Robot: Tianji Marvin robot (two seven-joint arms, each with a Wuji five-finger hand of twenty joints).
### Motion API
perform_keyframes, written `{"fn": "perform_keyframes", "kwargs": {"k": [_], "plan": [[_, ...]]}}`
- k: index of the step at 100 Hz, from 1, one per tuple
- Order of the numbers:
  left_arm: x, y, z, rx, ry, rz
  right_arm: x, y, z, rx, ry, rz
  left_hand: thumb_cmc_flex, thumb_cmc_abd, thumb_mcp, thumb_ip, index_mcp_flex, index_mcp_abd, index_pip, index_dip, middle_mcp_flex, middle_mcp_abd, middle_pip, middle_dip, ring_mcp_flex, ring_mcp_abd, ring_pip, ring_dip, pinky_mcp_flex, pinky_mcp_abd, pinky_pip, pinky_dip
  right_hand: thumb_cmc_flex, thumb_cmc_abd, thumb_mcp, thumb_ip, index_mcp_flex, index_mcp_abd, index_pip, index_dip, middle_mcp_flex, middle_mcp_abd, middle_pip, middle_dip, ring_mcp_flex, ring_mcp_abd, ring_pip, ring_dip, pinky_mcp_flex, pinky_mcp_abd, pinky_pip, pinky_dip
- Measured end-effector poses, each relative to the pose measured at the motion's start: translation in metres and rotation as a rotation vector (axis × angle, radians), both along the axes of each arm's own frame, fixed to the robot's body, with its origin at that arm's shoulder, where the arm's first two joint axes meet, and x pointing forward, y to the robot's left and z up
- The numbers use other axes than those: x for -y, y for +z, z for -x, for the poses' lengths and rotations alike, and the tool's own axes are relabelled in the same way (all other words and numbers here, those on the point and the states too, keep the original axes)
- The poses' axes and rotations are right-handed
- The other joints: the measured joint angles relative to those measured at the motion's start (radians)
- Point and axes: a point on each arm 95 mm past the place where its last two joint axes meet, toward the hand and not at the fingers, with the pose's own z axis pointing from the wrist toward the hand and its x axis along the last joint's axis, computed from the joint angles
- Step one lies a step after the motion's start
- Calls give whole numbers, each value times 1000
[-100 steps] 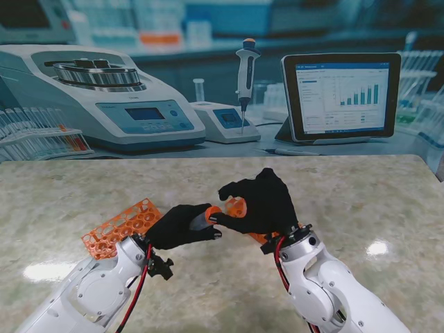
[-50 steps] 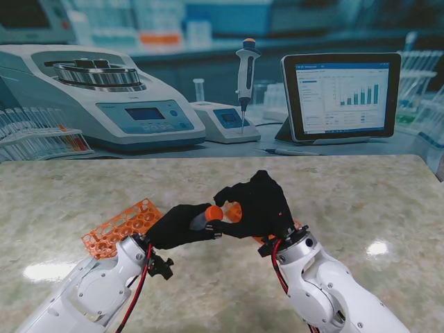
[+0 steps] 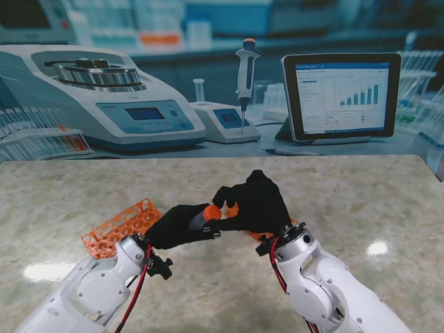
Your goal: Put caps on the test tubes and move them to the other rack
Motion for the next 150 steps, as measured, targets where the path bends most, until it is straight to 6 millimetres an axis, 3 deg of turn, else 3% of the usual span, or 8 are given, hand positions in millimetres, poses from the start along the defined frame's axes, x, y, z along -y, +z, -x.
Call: {"fn": "perform_keyframes", "kwargs": {"k": [13, 30, 49, 62, 123, 150], "plan": [[0, 0, 0, 0, 0, 0, -1, 0, 0, -1, 2, 2, 0, 0, 0, 0, 0, 0, 0, 0, 0, 0, 0, 0, 0, 0, 0, 0, 0, 0, 0, 0, 11, 23, -48, 0, 43, 9, 0, 57, 24, 0, 27, 24, 11, 0, 8, 0, 11, 0, 12, 2], [0, 0, 0, 0, 1, 0, -3, 0, -2, -2, 9, 7, 0, 0, 0, 0, 0, 0, 0, 0, 0, 0, 0, 0, 0, 0, 0, 0, 0, 2, 0, 0, 12, 35, -59, 0, 99, 30, 1, 161, 50, 0, 74, 55, 34, 0, 50, 13, 23, 0, 23, 12], [-1, -1, 0, -1, 4, 0, -6, 0, -4, -12, 14, 11, 0, 0, 0, 0, -9, 0, 0, 0, 0, 0, 0, 0, 0, 0, -3, -1, 0, 3, 0, 0, 12, 49, -67, 0, 163, 52, 1, 228, 64, -1, 115, 77, 60, 0, 72, 15, 35, 0, 36, 12], [-1, -1, -1, -1, 4, 0, -7, -1, -5, -19, 14, 10, 0, 1, 0, 0, -9, 0, 0, 0, 0, 0, 0, 0, 0, 0, -4, -1, 0, 3, 0, 0, 7, 59, -68, 1, 181, 55, 0, 325, 84, -1, 144, 95, 64, 1, 99, 15, 43, 0, 54, 12], [-1, 0, -1, -1, 3, 1, -9, -4, -8, -85, 19, -19, 0, 1, 0, 0, -10, 1, 0, 0, 0, 0, 0, 0, 0, 0, -11, -6, 0, 3, 0, 0, -21, 71, -71, 33, 240, 56, 26, 414, 111, -1, 249, 135, 87, 5, 196, 38, 65, 0, 89, 25], [0, 0, -1, 0, 3, 1, -10, -4, -10, -96, 14, -11, 0, 1, 0, 0, -10, 1, 0, 0, 0, 0, 0, 0, 0, 0, -11, -7, 0, 3, 0, 0, -64, 88, -72, 49, 289, 23, 105, 439, 112, -4, 353, 135, 96, 8, 298, 38, 84, 0, 114, 25]]}}
